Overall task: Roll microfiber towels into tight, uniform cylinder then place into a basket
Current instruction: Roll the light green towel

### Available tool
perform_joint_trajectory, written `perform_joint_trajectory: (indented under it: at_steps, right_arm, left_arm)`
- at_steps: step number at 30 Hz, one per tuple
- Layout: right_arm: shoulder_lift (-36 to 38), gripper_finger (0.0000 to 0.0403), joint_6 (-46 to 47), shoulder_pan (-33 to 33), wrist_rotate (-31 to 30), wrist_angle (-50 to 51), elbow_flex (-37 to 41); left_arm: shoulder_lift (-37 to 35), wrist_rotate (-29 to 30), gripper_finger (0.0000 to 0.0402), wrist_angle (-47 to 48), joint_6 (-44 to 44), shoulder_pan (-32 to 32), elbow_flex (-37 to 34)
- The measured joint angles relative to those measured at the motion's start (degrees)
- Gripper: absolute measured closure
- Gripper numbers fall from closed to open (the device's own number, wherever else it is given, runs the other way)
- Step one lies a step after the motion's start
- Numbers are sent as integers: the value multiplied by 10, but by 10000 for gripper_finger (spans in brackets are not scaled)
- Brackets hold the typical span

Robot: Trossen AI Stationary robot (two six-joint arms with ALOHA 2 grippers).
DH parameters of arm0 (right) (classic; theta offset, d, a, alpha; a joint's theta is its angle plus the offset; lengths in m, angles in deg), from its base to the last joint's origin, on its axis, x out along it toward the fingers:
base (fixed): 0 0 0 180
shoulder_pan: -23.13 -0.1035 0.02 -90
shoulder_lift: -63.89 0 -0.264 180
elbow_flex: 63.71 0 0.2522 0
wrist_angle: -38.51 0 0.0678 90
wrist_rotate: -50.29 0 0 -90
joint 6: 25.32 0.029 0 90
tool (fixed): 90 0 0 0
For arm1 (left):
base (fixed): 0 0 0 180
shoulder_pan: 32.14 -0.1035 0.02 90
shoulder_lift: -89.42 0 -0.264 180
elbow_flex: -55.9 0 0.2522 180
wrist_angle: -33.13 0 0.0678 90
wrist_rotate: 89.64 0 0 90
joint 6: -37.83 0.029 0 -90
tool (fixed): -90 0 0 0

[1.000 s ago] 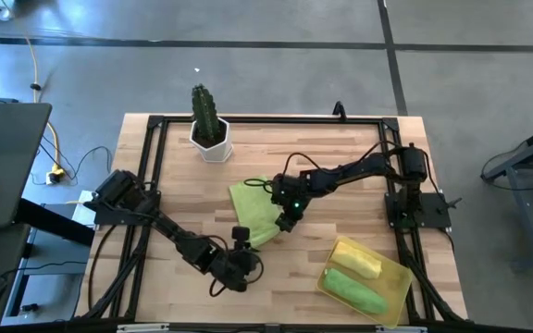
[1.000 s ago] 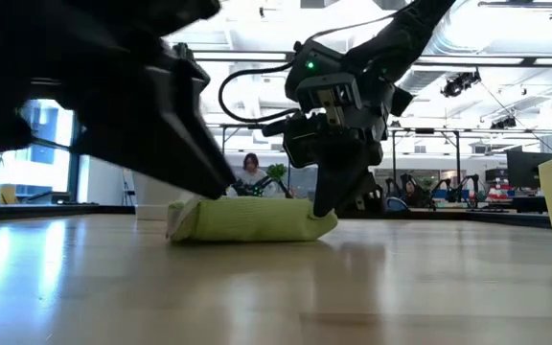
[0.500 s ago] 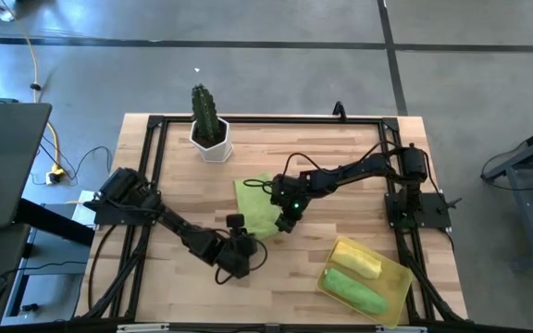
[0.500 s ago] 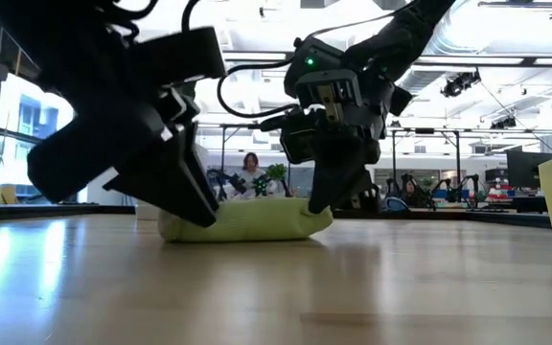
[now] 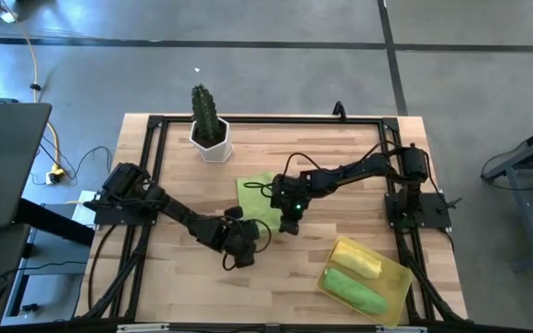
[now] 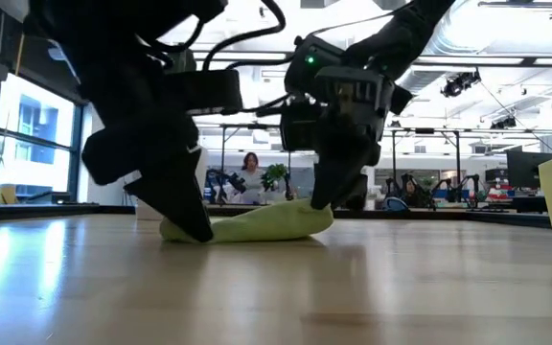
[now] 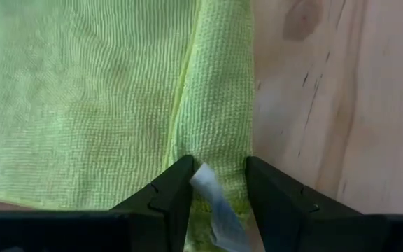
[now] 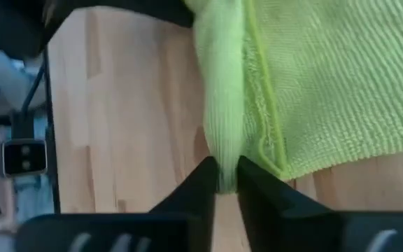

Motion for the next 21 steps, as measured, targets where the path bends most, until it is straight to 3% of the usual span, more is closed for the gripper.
perform_joint_trajectory:
  at_steps: [8,14,16,21]
  right_arm:
    - [81,257,-191,6,5,66,0]
    - [145,239,-379,-62,-22,77,4]
    - [152,243,-430,-100,-77,63,15]
    - [123,264,-492,-185,-290,-4,53]
  left_arm:
    - [-1,-81,275,-5,-45,-11,1]
    - [-1,-116,275,-18,-68,-11,0]
    - [0,-125,275,-27,-71,-11,0]
    - [0,-141,275,-40,-71,-15,0]
